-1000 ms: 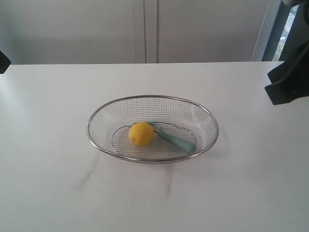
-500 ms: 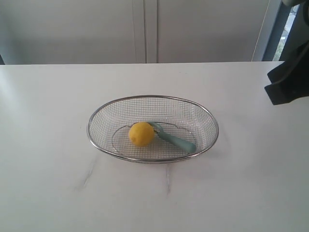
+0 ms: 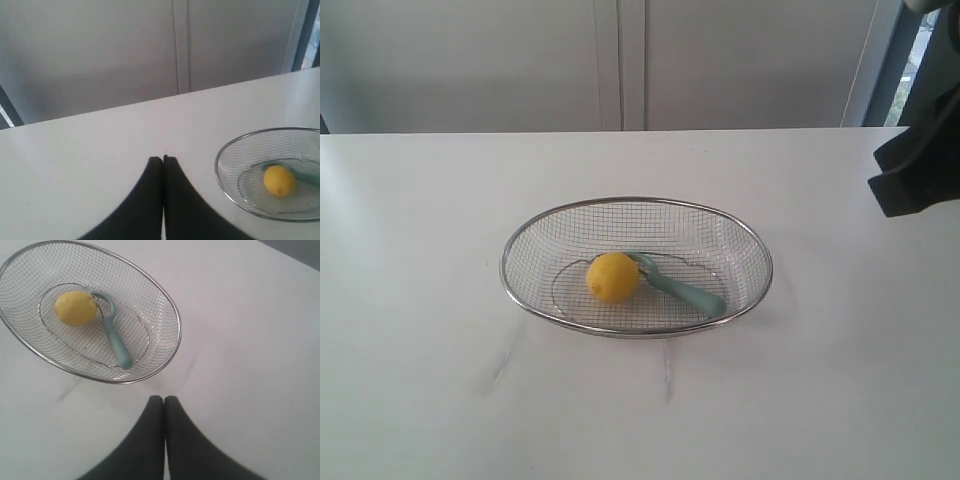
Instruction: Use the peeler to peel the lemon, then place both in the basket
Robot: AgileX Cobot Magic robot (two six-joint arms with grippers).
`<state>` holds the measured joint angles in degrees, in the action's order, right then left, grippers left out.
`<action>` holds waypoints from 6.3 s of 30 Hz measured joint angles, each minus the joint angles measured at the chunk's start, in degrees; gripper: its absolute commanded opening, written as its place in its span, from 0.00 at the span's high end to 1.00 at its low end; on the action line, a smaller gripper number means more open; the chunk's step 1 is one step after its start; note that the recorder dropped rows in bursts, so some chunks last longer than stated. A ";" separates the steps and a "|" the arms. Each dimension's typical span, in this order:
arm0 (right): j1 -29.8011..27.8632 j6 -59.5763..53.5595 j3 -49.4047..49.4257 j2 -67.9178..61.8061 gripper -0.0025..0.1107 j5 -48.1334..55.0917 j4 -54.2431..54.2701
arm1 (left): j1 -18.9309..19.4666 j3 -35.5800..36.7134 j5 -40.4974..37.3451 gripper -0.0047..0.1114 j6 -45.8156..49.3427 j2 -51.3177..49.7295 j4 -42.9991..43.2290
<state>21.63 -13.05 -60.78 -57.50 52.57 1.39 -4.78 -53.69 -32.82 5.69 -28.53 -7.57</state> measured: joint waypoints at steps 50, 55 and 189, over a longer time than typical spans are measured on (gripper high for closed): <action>0.00 0.00 0.00 0.11 0.98 0.00 0.00 | 3.32 53.45 22.51 0.96 1.91 28.26 5.85; 0.00 0.00 0.00 0.11 0.98 0.00 0.00 | 3.32 53.45 22.48 0.96 0.99 28.26 5.74; -16.45 14.95 60.65 57.17 0.98 -34.21 0.11 | 3.32 53.45 22.26 0.96 0.86 28.26 5.64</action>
<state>5.18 1.90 -0.12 -0.32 18.37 1.50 -1.45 -0.24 -10.56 6.55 -0.27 -1.93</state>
